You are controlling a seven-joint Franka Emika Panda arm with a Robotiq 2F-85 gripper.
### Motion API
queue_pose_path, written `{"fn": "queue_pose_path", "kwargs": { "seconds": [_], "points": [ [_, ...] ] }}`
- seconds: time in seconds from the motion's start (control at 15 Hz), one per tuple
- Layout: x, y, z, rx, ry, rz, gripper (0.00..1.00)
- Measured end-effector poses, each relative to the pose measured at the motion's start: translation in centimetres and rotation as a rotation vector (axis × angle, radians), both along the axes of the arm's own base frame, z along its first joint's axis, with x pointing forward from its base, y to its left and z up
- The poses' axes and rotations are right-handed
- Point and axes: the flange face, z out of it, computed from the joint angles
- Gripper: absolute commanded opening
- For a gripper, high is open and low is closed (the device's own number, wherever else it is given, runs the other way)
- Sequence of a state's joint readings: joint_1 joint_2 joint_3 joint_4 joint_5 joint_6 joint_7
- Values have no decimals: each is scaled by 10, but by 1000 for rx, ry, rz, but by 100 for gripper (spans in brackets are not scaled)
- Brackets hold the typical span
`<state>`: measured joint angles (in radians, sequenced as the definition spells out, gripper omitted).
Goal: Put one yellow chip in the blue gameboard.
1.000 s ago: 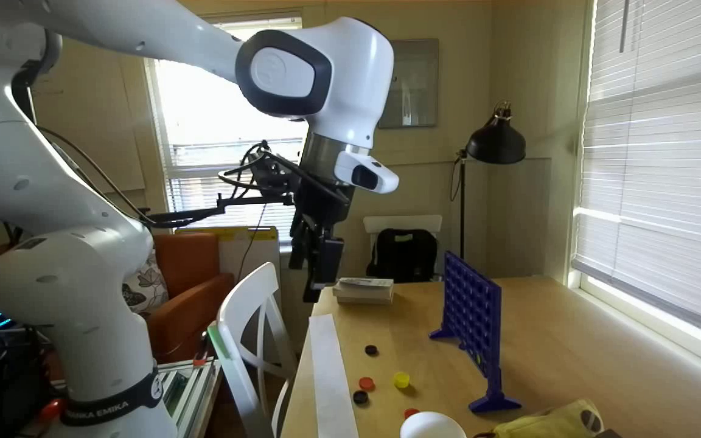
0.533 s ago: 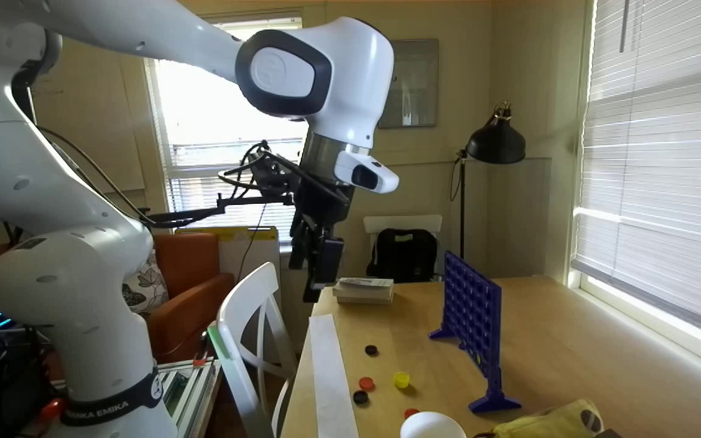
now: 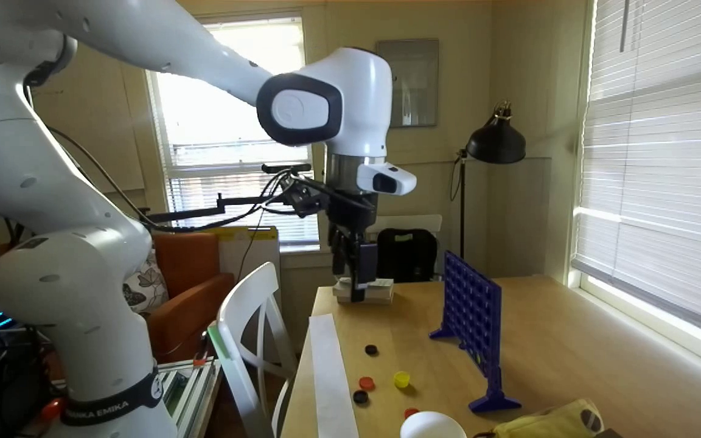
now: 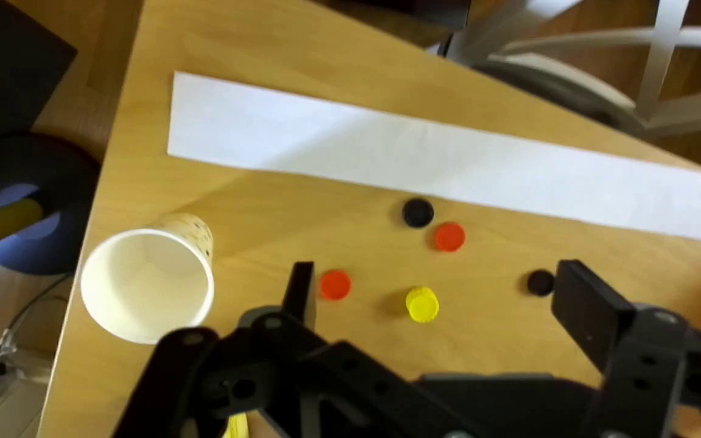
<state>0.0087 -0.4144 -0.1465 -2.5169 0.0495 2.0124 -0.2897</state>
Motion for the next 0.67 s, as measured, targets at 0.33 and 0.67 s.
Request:
{"fn": "queue_pose_path", "kwargs": {
  "seconds": [0.33, 0.67],
  "points": [
    [47, 52, -53, -2, -145, -125, 100],
    [70, 75, -115, -27, -164, -256, 100]
  ]
}}
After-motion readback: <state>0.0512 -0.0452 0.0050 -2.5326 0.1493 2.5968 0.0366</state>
